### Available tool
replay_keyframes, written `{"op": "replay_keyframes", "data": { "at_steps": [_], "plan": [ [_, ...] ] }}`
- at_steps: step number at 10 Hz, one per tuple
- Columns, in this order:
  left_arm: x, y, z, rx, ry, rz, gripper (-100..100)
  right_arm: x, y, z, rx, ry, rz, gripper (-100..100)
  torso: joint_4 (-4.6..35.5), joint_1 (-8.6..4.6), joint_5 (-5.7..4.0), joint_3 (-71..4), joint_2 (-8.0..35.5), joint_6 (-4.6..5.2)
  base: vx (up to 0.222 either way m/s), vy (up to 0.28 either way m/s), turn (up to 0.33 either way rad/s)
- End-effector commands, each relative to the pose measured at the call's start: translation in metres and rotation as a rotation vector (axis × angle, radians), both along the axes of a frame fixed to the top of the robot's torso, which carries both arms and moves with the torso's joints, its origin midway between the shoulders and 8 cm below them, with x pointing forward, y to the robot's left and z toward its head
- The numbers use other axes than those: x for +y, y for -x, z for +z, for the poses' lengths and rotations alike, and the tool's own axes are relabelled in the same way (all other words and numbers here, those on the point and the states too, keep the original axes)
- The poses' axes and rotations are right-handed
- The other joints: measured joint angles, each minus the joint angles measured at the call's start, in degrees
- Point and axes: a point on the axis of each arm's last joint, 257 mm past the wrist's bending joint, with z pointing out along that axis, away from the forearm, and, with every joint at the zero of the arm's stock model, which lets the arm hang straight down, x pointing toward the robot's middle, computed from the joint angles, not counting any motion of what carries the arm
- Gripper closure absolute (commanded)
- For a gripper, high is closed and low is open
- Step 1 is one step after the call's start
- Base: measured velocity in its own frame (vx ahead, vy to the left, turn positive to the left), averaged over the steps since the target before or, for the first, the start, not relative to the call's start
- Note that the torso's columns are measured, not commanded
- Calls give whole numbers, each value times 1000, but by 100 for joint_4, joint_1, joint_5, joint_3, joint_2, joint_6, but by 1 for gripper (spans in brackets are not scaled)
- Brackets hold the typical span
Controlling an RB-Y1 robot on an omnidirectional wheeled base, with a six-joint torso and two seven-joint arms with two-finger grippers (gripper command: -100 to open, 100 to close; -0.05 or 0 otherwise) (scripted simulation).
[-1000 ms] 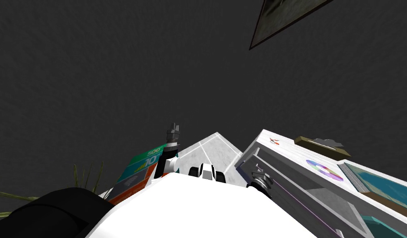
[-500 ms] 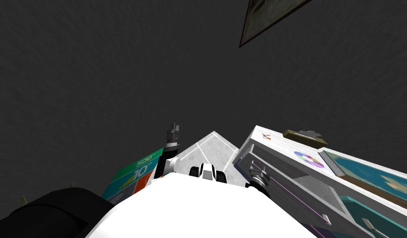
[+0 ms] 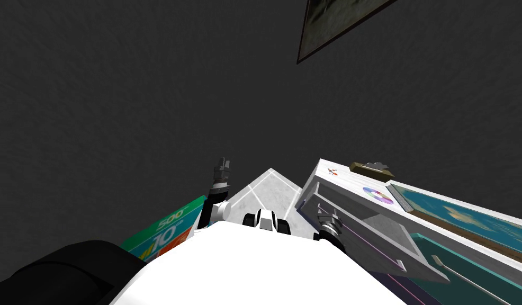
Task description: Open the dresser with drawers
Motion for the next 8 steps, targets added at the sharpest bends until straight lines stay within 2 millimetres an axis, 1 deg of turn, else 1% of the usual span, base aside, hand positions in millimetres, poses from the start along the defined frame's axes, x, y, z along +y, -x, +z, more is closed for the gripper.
{"op": "replay_keyframes", "data": {
  "at_steps": [1,2,3,4,5,6,7,8],
  "plan": [
    [0,0,0,0,0,0,0,15,-9,14,-7,7,48,-100,1,0,-1,2,4,-6,51,9,-188],
    [0,0,0,0,0,0,0,22,-9,16,6,11,73,-100,2,-1,-1,4,7,0,71,11,-268],
    [0,0,0,0,0,0,0,23,-14,24,-14,12,76,-100,1,-2,-1,2,4,-1,49,8,-94],
    [0,0,0,0,0,0,0,30,-15,28,-6,17,101,-100,14,6,8,5,12,-14,44,3,-185],
    [0,0,0,0,0,0,0,31,-17,33,-17,18,103,-100,22,22,22,9,24,-6,34,1,-81],
    [0,0,0,0,0,0,0,29,-12,24,2,13,97,-100,33,36,31,14,36,-14,14,-8,-5],
    [0,0,0,0,0,0,0,29,-11,23,5,13,98,0,26,35,24,19,38,-11,0,0,0],
    [0,0,0,0,0,0,0,29,-10,21,9,12,97,0,21,27,20,16,34,-5,0,0,0]
  ]
}}
